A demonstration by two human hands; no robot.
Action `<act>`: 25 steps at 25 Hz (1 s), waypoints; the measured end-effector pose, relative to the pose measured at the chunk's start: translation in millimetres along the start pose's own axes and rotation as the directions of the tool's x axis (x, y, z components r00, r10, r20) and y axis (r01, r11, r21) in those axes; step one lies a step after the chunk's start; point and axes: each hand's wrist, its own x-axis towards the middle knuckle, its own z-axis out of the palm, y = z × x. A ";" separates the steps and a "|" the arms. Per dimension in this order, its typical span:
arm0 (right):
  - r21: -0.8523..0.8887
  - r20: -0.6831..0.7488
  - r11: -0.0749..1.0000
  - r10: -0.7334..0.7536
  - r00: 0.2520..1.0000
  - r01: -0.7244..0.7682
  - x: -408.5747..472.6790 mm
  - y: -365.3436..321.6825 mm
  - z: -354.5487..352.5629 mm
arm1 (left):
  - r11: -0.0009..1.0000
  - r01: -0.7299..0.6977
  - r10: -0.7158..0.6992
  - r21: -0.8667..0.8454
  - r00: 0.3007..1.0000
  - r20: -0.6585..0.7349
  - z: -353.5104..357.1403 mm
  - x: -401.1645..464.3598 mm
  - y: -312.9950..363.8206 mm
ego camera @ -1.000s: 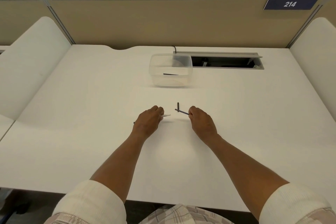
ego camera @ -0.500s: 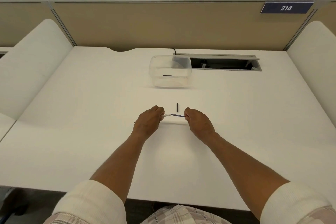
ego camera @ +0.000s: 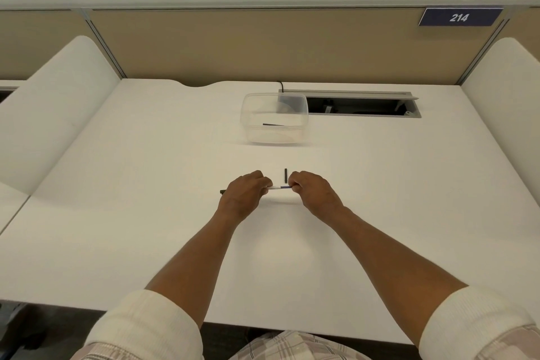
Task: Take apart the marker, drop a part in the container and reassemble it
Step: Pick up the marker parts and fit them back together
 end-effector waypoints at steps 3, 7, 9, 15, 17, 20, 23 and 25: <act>0.088 -0.004 0.996 0.008 1.000 -0.008 5.3 -6.1 0.9 | 1.000 0.010 -0.010 -0.027 1.000 -0.010 -2.3 2.1 3.1; 0.209 -0.051 0.977 0.044 0.998 -0.033 12.0 -6.5 -5.4 | 0.996 0.064 -0.064 -0.062 0.998 -0.008 -6.2 3.2 -1.4; 0.223 -0.074 0.974 0.042 0.996 -0.025 14.4 -4.6 -8.9 | 0.995 0.079 -0.080 -0.060 0.997 -0.010 -6.9 3.7 -4.7; 0.293 -0.117 0.956 0.068 0.991 -0.031 21.3 -4.6 -13.6 | 0.989 0.108 -0.111 -0.103 0.994 -0.019 -9.2 6.6 -5.2; 0.304 -0.119 0.952 0.071 0.990 -0.032 24.2 -6.2 -13.3 | 0.987 0.110 -0.113 -0.116 0.993 -0.018 -10.3 8.7 -4.5; 0.324 -0.115 0.946 0.062 0.991 -0.022 28.9 -8.7 -11.4 | 0.986 0.098 -0.101 -0.136 0.995 -0.022 -12.1 12.5 -3.0; 0.322 -0.107 0.945 0.097 0.990 -0.058 33.5 -5.1 -10.8 | 0.978 0.118 -0.126 -0.170 0.991 -0.038 -13.6 16.4 -5.8; 0.292 -0.102 0.951 0.134 0.986 -0.099 35.8 1.0 -10.2 | 0.970 0.143 -0.157 -0.195 0.986 -0.057 -14.4 18.4 -9.7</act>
